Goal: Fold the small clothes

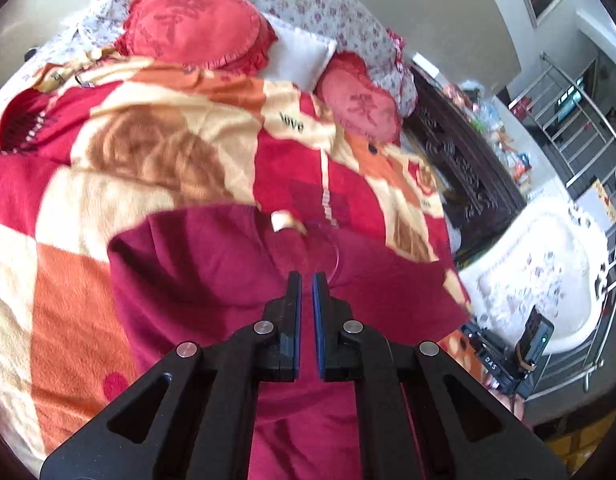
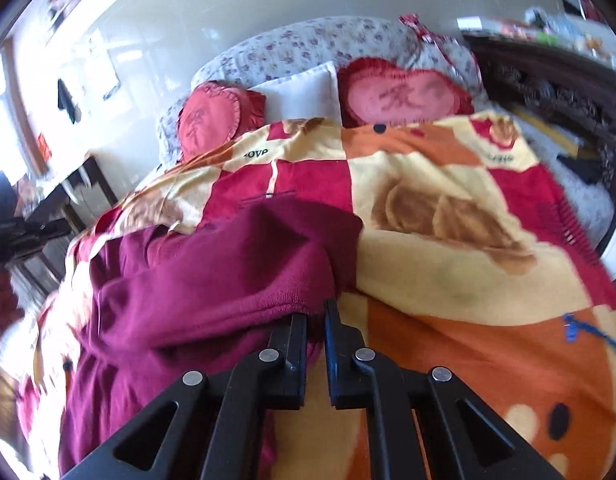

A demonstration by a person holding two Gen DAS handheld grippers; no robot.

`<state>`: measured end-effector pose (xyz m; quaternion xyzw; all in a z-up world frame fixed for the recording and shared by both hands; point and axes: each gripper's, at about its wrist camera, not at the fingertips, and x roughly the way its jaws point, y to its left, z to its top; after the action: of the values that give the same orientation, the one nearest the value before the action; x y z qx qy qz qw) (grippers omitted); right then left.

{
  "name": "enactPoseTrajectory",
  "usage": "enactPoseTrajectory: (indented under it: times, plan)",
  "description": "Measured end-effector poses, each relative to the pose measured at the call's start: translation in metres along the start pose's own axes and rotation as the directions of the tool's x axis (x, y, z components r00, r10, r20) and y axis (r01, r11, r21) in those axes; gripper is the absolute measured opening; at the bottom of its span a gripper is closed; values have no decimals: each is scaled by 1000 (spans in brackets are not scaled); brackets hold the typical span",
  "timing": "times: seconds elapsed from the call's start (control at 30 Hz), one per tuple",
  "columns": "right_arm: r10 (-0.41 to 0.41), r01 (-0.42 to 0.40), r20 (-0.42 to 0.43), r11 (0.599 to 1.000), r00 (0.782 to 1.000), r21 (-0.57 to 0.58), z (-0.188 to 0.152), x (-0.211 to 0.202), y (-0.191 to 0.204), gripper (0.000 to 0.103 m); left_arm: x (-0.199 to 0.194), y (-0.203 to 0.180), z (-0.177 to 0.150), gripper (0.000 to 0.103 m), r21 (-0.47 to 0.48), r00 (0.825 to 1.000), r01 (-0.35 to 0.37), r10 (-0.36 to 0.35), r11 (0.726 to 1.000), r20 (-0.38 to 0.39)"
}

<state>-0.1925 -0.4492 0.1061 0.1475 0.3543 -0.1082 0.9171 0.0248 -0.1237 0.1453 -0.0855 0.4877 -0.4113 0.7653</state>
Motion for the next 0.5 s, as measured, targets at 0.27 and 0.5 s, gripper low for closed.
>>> enactPoseTrajectory:
  times: [0.27, 0.5]
  plan:
    - [-84, 84, -253, 996, 964, -11, -40, 27, -24, 7, 26, -7, -40, 4, 74, 996, -55, 60, 996, -67]
    - [65, -54, -65, 987, 996, 152, 10, -10, -34, 7, 49, -10, -58, 4, 69, 992, -55, 63, 996, -112]
